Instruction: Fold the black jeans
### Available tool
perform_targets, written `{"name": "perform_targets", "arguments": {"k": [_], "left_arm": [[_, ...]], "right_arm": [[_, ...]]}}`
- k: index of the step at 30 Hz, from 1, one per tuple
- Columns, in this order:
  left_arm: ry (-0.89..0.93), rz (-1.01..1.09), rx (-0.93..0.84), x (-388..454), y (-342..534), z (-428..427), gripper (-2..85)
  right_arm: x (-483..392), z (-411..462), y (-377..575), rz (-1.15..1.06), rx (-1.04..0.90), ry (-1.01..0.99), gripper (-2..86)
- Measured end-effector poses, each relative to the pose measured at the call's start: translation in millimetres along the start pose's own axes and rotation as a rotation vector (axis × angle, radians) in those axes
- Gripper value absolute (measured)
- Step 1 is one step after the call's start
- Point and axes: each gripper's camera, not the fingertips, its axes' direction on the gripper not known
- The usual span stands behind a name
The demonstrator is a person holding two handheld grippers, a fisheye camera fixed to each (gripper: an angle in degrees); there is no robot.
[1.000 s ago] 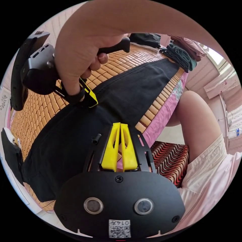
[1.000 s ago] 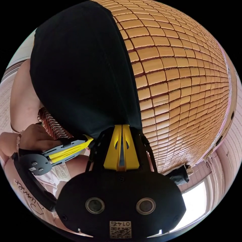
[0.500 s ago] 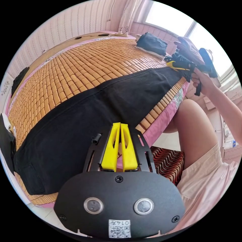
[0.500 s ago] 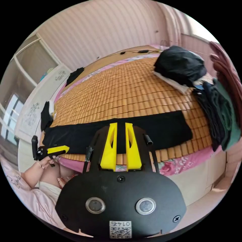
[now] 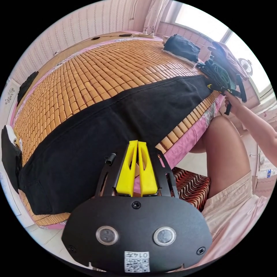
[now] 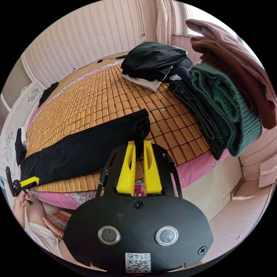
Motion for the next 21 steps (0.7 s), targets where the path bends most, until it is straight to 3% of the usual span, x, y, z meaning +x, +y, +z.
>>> {"name": "perform_targets", "arguments": {"k": [6,8,13,18,21], "left_arm": [[0.055,-0.005,-0.049,-22,-20,-8,-1.0],[0.245,-0.053,-0.059,-27,-32,-2,-1.0],[0.406,-0.051,0.04,-4,-61,8,-1.0],[0.619,-0.074,0.038,-9,-83,2,-1.0],[0.683,-0.143,0.087,-54,-66,-28,-1.0]], "right_arm": [[42,-33,18,-0.054,0.074,-0.074,3.4],[51,-66,20,-0.117,0.155,0.036,3.3],[61,-169,14,-0.192,0.421,0.065,3.4],[8,-260,24,-0.448,0.698,-0.194,3.8],[-55,-268,38,-0.614,0.694,-0.55,4.7]]}}
